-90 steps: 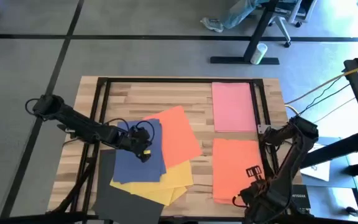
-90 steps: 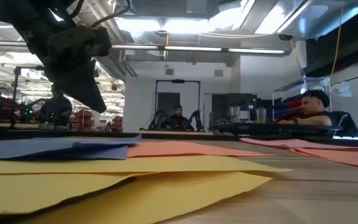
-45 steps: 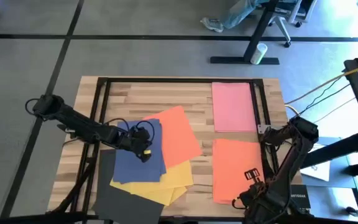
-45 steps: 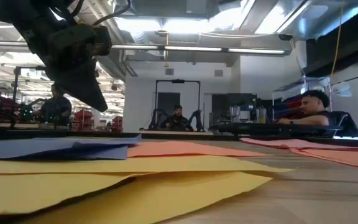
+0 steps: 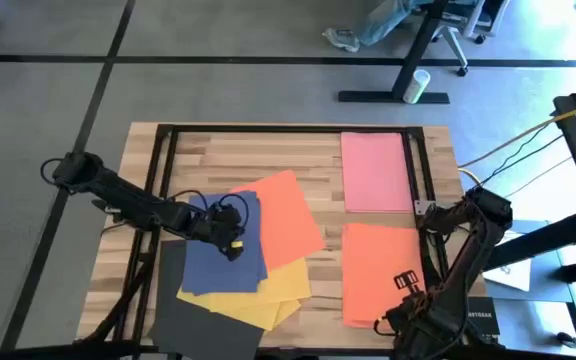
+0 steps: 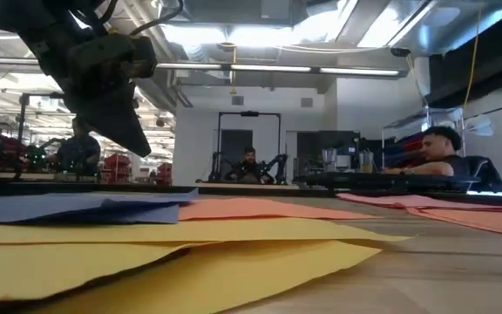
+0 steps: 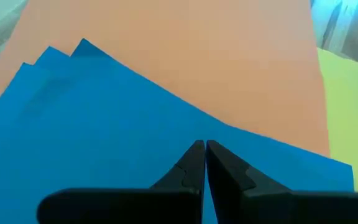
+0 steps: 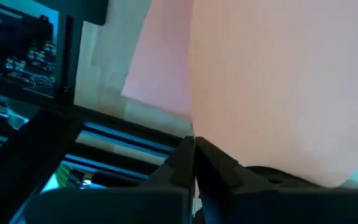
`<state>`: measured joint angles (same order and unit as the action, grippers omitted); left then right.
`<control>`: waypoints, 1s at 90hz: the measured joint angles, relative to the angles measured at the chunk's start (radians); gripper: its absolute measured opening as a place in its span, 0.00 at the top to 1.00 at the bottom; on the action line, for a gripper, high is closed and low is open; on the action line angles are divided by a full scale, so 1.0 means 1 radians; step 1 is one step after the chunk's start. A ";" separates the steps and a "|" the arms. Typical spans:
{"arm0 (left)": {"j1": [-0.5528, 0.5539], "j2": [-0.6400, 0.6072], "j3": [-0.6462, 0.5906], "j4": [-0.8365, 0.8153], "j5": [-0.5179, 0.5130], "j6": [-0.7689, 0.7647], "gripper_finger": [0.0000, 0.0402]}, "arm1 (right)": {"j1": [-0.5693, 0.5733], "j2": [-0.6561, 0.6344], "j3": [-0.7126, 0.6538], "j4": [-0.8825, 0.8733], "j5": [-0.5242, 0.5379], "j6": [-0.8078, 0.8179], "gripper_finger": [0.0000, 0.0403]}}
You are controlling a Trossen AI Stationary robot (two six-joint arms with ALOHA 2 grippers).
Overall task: Organize paper
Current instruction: Stack the orange paper on top of the orange paper
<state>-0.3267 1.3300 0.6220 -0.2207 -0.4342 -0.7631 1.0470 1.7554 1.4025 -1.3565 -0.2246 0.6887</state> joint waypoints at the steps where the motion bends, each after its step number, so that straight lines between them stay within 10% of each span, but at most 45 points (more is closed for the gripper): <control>1: 0.000 0.000 0.000 0.000 0.000 0.000 1.00 | 0.000 0.000 0.000 0.001 -0.003 0.002 0.97; 49: 0.000 0.000 0.000 0.000 0.000 -0.005 1.00 | 0.000 0.000 0.000 -0.006 -0.057 0.062 0.65; 90: 0.000 0.000 0.000 0.000 0.000 -0.015 1.00 | -0.179 0.000 -0.126 0.001 0.060 -0.014 0.98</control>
<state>-0.3267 1.3300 0.6220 -0.2205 -0.4342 -0.7780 0.8677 1.7550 1.2765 -1.3554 -0.1644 0.6747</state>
